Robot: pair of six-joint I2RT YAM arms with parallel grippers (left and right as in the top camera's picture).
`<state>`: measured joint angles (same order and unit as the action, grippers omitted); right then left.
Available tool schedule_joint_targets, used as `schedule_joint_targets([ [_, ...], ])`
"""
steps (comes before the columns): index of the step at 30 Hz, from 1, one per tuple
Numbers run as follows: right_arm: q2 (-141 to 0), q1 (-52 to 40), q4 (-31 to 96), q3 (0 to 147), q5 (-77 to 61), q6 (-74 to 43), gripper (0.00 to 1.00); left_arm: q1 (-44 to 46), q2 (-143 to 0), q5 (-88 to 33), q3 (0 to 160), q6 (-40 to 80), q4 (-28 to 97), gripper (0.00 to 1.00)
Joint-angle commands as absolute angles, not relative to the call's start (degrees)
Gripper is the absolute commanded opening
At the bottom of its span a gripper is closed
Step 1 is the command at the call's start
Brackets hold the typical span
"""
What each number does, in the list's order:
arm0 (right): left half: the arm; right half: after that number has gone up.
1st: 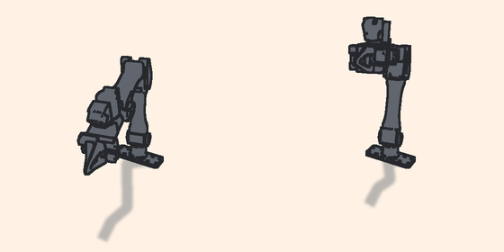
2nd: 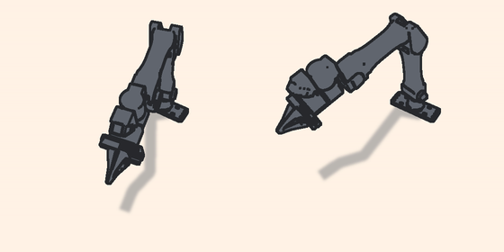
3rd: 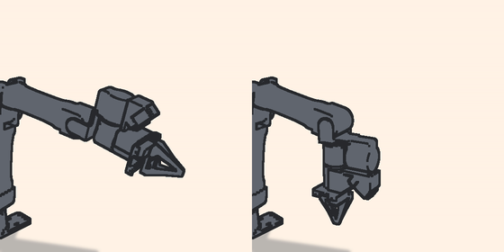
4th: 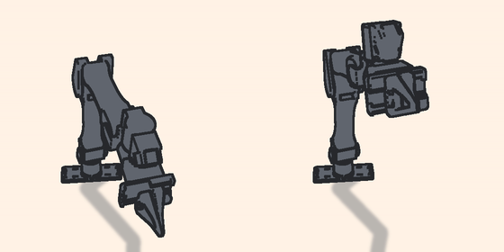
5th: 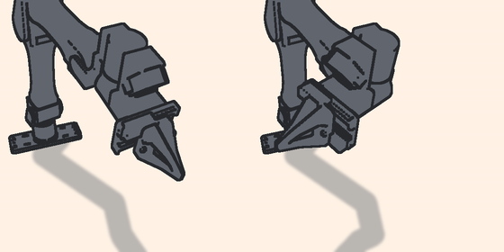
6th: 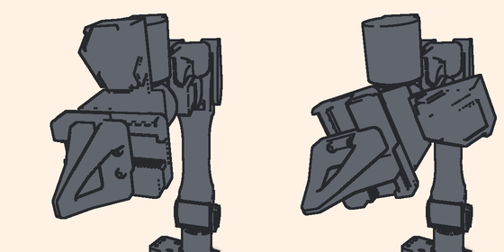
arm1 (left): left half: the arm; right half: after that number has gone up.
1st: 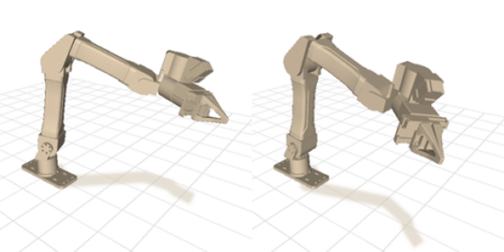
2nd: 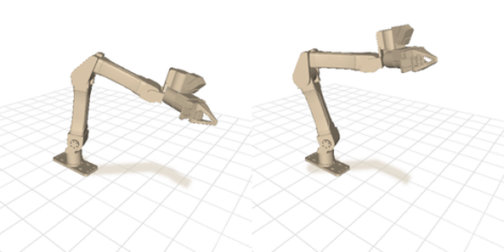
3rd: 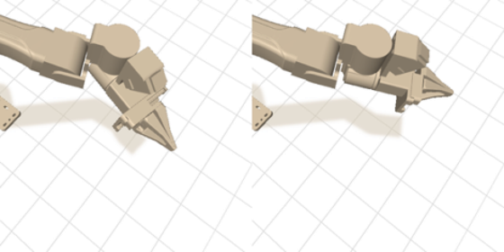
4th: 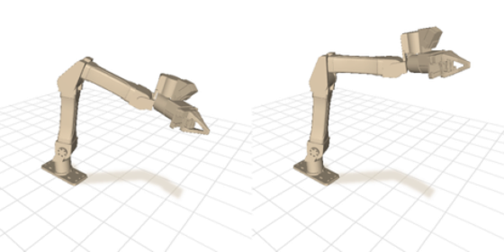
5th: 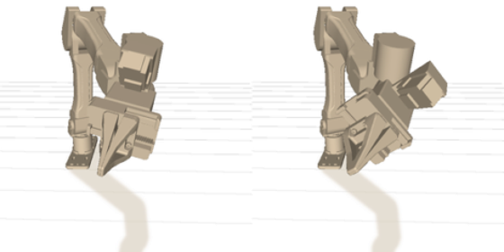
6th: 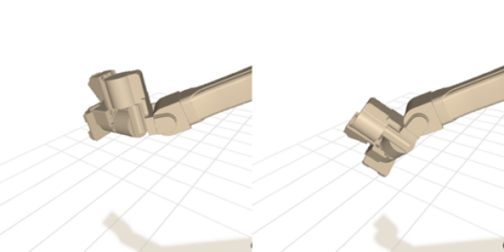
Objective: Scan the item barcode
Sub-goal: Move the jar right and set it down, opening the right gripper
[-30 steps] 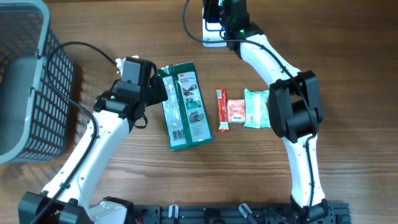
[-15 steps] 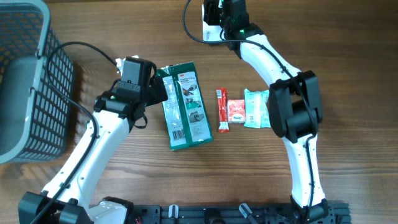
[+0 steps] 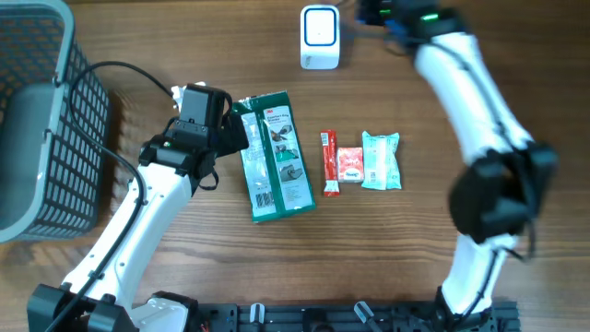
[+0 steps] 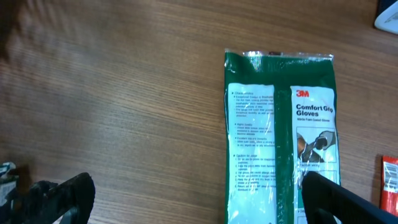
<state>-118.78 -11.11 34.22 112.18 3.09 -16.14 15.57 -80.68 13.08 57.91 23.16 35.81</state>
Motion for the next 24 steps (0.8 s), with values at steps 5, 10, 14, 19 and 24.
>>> schedule_joint_targets([
  [5, -115.98, 3.88, 63.79, 110.59, 3.99, -15.22, 0.04, 15.25, -80.84, 14.0, 58.35, 22.5, 35.59, 1.0],
  [10, -116.07, 11.46, 64.05, 99.44, 1.21, -16.6, 0.04, 15.25, -80.84, 13.98, 58.35, 22.5, 35.59, 1.0],
  [14, -116.07, 14.72, 58.06, 90.3, 1.23, -16.86, 0.04, 15.25, -80.84, 13.98, 58.35, 22.5, 35.59, 1.0],
  [19, -116.07, 16.38, 49.8, 82.04, 1.26, -16.47, 0.31, 15.25, -80.84, 13.98, 58.35, 22.5, 35.59, 1.0],
  [24, -115.59, 16.38, 51.07, 83.9, 2.26, -13.76, 1.0, 15.25, -80.84, 13.98, 58.35, 22.5, 35.59, 1.0],
])
